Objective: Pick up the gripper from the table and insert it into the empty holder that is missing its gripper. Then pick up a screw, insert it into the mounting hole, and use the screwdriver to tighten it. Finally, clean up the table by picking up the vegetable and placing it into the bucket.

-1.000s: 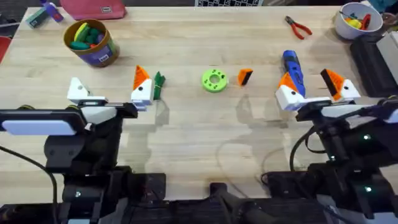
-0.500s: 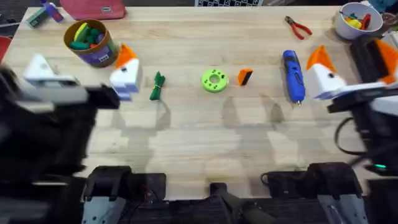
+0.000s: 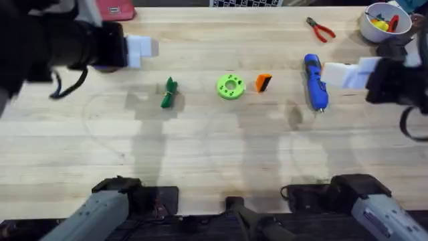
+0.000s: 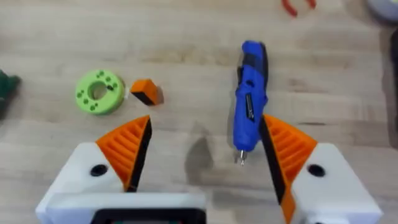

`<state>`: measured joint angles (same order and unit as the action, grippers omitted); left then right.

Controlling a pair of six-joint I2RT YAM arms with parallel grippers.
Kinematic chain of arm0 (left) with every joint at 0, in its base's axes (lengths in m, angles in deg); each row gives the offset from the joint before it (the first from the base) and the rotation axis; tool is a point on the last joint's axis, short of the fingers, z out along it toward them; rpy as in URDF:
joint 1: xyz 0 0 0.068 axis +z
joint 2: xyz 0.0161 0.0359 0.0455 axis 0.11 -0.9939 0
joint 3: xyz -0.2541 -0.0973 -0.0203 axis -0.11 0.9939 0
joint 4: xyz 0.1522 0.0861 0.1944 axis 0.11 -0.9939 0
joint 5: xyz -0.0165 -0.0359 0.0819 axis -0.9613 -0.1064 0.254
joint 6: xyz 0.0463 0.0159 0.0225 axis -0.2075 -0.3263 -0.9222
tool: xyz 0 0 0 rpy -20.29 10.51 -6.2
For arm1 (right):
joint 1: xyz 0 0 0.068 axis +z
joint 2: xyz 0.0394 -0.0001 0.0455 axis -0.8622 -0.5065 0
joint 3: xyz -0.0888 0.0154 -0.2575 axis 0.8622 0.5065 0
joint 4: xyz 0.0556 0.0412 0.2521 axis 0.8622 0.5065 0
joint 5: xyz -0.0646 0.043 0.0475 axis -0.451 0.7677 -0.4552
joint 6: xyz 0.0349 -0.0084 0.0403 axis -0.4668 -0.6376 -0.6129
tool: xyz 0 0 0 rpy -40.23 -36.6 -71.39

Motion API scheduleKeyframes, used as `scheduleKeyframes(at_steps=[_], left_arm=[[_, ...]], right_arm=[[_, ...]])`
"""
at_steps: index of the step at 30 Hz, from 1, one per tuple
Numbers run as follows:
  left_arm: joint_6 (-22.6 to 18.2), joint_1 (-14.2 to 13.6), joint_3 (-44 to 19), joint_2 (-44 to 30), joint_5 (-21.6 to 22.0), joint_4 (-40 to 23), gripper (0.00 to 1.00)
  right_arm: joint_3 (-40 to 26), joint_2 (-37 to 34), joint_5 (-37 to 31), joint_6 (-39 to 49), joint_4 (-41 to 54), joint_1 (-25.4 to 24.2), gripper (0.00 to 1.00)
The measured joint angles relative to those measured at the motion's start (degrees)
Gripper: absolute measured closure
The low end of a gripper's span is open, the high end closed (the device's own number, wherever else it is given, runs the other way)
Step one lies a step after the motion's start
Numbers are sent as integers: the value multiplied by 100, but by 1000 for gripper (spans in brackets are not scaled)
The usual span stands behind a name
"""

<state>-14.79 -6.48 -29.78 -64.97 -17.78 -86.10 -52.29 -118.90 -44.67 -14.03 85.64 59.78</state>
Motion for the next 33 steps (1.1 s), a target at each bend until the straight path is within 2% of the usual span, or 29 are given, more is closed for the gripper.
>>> scheduleKeyframes(at_steps=[6,13,18,23,27,33], left_arm=[[-8,0,-521,-1019,0,-542,15],[-8,0,-548,-1454,-4,-607,16],[-95,-62,-563,-1528,-4,-857,15],[-115,-507,-576,-1956,-16,-1291,15],[-84,-758,-576,-2592,-26,-1205,15],[-1,-763,-576,-3548,-60,-807,15]], right_arm=[[-514,-1275,1,70,682,0,9],[-532,-1994,14,90,733,0,9],[-532,-2279,42,109,733,0,8],[-535,-2361,72,111,731,0,8],[-539,-2363,80,111,731,0,7],[-541,-2363,80,111,733,0,7]])
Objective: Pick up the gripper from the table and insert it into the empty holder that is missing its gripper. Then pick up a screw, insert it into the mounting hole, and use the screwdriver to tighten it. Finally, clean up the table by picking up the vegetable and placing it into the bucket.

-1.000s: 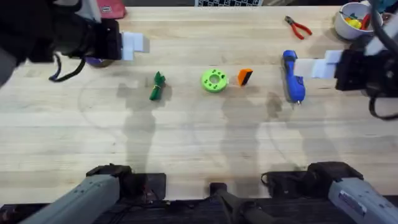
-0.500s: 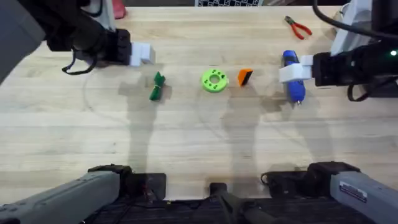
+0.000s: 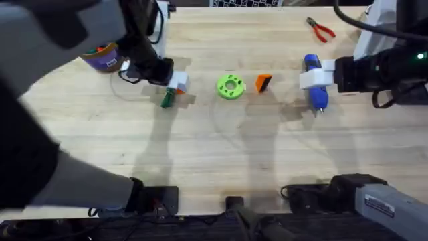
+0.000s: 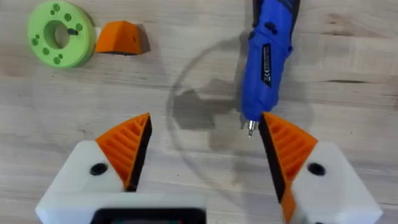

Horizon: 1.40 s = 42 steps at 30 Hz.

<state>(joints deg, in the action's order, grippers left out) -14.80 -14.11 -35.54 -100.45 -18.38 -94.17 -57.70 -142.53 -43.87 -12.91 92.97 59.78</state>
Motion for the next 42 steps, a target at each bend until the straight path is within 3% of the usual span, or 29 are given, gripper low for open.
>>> scheduleKeyframes(at_steps=[9,12,16,17,31,42], left_arm=[[41,7,-4,-749,-157,365,42],[64,7,-9,-745,-172,400,289],[67,4,-20,-745,-266,395,914],[64,0,-26,-745,-261,397,977],[65,2,-31,-641,-255,408,992],[65,7,-31,1347,-242,197,992]], right_arm=[[0,0,0,0,-2,0,7],[0,0,0,0,-2,0,8],[0,2,0,0,2,0,8],[0,1,0,2,1,0,8],[0,0,0,0,0,0,7],[0,0,0,0,2,0,8]])
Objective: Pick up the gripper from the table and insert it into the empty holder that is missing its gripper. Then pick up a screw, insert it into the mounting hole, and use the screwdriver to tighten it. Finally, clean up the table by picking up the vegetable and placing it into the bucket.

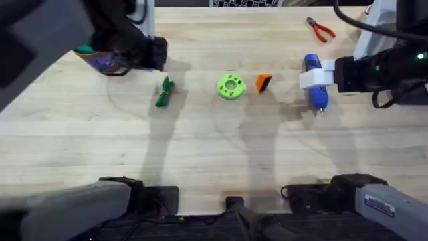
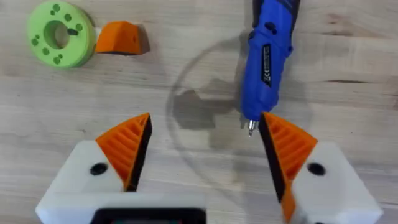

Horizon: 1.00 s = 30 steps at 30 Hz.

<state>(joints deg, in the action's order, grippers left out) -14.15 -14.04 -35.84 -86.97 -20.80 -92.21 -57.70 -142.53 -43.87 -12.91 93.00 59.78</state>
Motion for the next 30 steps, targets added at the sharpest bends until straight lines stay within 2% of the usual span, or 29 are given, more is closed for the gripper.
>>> scheduleKeyframes(at_steps=[6,7,12,13,15,30], left_arm=[[-2,0,0,792,6,-24,992],[-15,-2,0,887,13,-26,957],[-2,0,0,1154,30,-28,177],[22,0,0,1185,28,-31,55],[18,-1,0,1222,44,-45,19],[18,0,0,1263,50,-46,15]], right_arm=[[0,0,0,0,0,0,8],[0,0,0,2,0,0,8],[0,1,0,2,0,0,8],[0,0,0,2,0,0,8],[0,0,0,2,0,0,8],[0,0,0,5,0,0,8]])
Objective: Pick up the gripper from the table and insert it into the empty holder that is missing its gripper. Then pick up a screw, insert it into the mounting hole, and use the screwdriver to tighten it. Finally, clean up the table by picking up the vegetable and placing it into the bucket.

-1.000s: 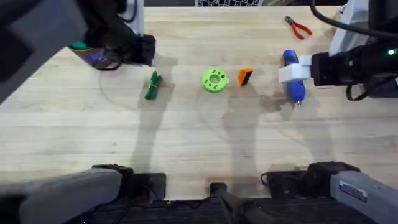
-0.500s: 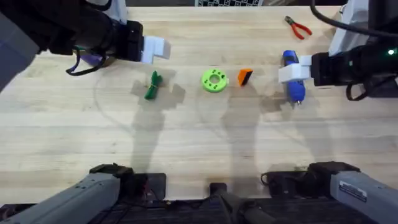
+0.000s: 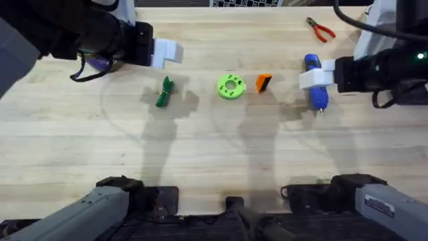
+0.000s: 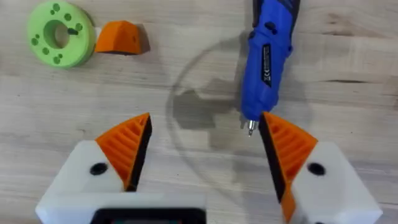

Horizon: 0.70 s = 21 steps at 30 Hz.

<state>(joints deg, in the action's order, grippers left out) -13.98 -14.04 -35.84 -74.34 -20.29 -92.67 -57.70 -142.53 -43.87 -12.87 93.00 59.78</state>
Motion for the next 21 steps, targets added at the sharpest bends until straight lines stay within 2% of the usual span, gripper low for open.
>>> scheduleKeyframes(at_steps=[5,12,17,21], left_arm=[[0,-1,0,0,0,-92,16],[0,0,0,0,10,-688,16],[0,-1,0,0,44,-586,15],[0,-2,0,0,56,-233,16]], right_arm=[[0,1,0,15,0,0,8],[0,2,0,17,0,0,8],[0,1,0,32,0,0,9],[0,1,0,35,1,0,7]])
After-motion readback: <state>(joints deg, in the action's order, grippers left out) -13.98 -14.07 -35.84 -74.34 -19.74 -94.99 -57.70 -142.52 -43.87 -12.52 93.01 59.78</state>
